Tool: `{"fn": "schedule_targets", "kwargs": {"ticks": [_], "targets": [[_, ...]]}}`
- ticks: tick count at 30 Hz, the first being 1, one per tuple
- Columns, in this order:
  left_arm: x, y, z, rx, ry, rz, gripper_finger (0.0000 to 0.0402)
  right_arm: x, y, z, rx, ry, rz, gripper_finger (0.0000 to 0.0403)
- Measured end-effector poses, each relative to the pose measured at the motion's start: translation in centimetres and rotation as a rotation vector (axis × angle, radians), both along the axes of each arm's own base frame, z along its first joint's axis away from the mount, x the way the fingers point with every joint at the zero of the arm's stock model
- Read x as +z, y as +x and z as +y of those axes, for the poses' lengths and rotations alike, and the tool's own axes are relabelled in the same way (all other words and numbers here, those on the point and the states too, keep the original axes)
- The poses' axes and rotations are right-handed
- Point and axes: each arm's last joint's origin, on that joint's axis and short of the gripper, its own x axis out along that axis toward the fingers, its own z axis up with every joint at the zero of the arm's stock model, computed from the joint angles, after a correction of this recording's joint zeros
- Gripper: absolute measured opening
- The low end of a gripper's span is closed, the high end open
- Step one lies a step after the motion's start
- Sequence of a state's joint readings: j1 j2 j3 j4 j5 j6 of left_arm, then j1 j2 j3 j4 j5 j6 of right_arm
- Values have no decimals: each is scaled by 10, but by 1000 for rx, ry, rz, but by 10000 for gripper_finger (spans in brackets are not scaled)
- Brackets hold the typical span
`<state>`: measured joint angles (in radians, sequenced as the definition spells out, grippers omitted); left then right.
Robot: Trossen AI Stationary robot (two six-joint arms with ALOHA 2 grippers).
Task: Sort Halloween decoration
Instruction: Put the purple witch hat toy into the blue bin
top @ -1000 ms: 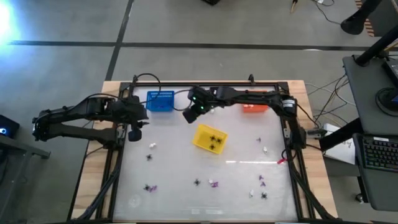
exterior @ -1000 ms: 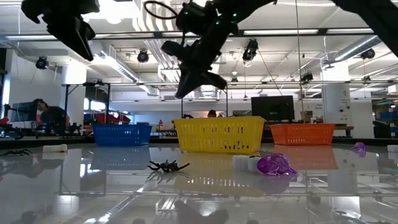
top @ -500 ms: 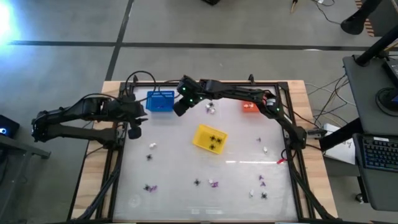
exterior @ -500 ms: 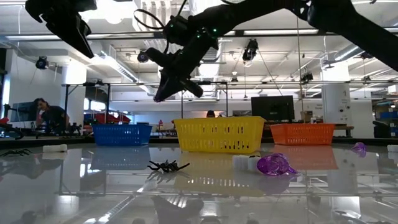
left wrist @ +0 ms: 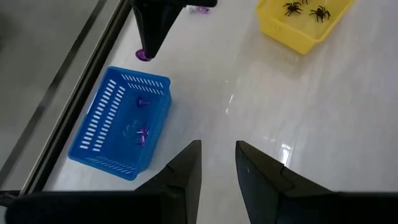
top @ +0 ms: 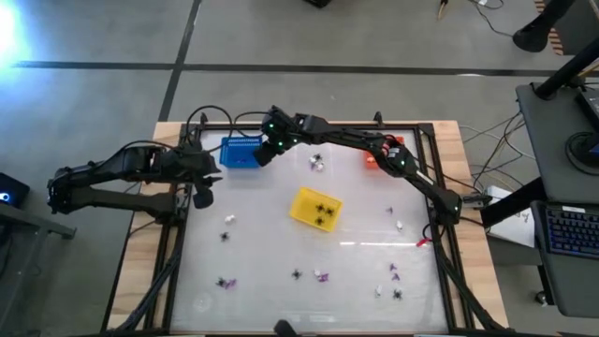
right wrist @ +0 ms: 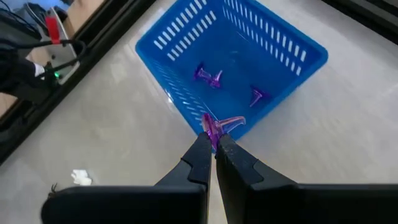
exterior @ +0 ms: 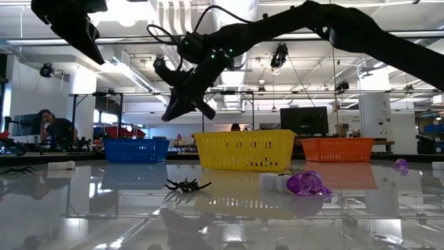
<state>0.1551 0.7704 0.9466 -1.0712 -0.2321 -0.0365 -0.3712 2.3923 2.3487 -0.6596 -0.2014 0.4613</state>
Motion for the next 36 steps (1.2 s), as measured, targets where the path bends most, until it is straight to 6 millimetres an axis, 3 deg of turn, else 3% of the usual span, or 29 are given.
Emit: {"fn": "schedule_targets", "kwargs": {"ticks": [5, 13, 36], "targets": [[0, 0, 1, 31, 22, 2, 81, -6, 5, -9, -39, 24, -59, 12], [0, 0, 2, 44, 39, 4, 81, -34, 14, -13, -76, 99, -67, 12], [0, 0, 2, 44, 38, 4, 81, -31, 19, -7, -4, 44, -112, 13]]}}
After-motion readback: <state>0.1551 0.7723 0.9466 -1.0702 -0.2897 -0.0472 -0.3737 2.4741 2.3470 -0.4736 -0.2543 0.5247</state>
